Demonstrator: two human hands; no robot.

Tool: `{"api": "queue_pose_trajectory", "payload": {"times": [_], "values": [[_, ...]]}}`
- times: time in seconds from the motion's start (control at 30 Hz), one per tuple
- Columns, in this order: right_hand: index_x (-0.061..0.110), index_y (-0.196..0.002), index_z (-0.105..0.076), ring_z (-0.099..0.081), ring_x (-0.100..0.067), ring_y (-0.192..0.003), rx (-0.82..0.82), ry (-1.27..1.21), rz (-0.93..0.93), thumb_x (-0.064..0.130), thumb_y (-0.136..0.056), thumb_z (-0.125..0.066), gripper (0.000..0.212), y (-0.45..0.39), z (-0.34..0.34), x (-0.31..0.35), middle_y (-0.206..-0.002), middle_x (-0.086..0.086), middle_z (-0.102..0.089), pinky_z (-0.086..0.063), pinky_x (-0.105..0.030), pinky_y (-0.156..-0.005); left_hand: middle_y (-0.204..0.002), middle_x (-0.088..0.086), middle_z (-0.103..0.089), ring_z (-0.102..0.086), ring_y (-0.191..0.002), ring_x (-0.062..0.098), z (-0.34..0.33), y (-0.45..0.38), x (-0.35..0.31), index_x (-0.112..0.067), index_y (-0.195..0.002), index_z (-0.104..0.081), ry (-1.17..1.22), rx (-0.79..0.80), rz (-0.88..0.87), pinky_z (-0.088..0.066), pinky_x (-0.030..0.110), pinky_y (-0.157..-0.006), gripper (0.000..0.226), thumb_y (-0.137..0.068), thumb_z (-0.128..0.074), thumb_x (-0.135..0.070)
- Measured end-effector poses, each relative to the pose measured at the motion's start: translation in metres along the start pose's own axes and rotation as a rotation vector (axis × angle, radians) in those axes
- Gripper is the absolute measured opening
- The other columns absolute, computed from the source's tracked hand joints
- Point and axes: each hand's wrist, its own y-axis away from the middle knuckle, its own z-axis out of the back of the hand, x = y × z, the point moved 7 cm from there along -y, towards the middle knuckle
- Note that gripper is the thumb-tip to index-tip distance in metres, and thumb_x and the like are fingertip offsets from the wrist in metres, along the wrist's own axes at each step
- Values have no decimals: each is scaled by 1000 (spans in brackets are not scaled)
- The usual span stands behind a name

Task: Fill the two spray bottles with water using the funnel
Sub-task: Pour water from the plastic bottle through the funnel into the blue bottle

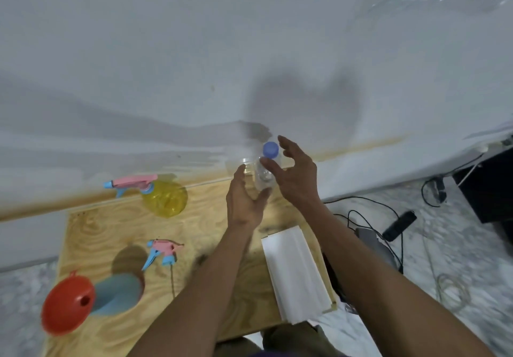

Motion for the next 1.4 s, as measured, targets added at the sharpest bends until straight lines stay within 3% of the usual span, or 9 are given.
{"api": "queue_pose_trajectory", "payload": {"times": [0.23,0.3,0.5,0.7,0.87,1.03,1.13,1.23,1.4], "values": [[35,-120,-66,-57,19,-95,20,-46,24,35,-84,-78,38,-9,-7,-2,-101,28,-67,-52,-22,-85,-130,-9,-61,-58,-122,11,-14,-23,-15,-27,-142,-50,98,-16,-59,-50,43,-105,66,-83,-78,-12],[35,-116,-67,-59,16,-94,22,-49,22,32,-85,-78,33,-10,-7,-3,-96,30,-66,-54,-24,-84,-124,-6,-63,-60,-121,13,-16,-23,-9,-30,-136,-54,154,-25,-29,-53,49,-99,65,-81,-80,-8],[38,-114,-66,-65,-3,-96,58,-48,37,32,-85,-77,32,5,-6,6,-103,19,-69,-55,-29,-85,-130,-8,-63,-57,-124,6,-4,-2,-12,-28,-139,-50,148,-59,-114,-53,42,-101,65,-82,-79,-28],[29,-112,-69,-64,-2,-99,81,-134,74,27,-83,-80,31,51,-8,49,-101,18,-70,-56,-31,-84,-140,-14,-58,-52,-129,0,35,40,4,-34,-146,-40,99,-34,-130,-38,2,-91,75,-82,-79,-37],[29,-111,-69,-66,-3,-99,131,-156,123,27,-81,-81,32,112,-30,69,-100,17,-71,-58,-37,-80,-127,-13,-66,-63,-116,6,80,89,30,-33,-141,-48,148,-46,-146,-55,31,-93,68,-80,-74,-45],[31,-112,-69,-66,-5,-101,208,-144,104,25,-83,-79,32,175,-60,58,-105,18,-72,-57,-39,-81,-118,-8,-70,-68,-108,12,113,136,81,-29,-133,-55,175,-63,-85,-59,42,-86,61,-77,-75,-41],[32,-115,-68,-66,-5,-100,237,-82,115,28,-84,-77,32,207,-75,48,-107,17,-72,-57,-37,-83,-114,-5,-71,-68,-104,10,122,158,111,-25,-132,-58,144,-90,-22,-58,30,-82,64,-73,-77,-42],[31,-116,-68,-66,-4,-99,256,-35,104,28,-85,-77,33,233,-87,37,-109,17,-71,-56,-35,-87,-108,0,-72,-68,-96,10,125,171,133,-19,-126,-62,132,-88,29,-53,18,-77,57,-75,-85,-24],[25,-119,-68,-66,-8,-102,252,-11,118,26,-86,-76,35,259,-97,28,-112,9,-72,-54,-39,-90,-93,-14,-67,-65,-85,6,130,184,141,-18,-113,-64,81,-94,71,-44,5,-67,42,-76,-80,-6]]}}
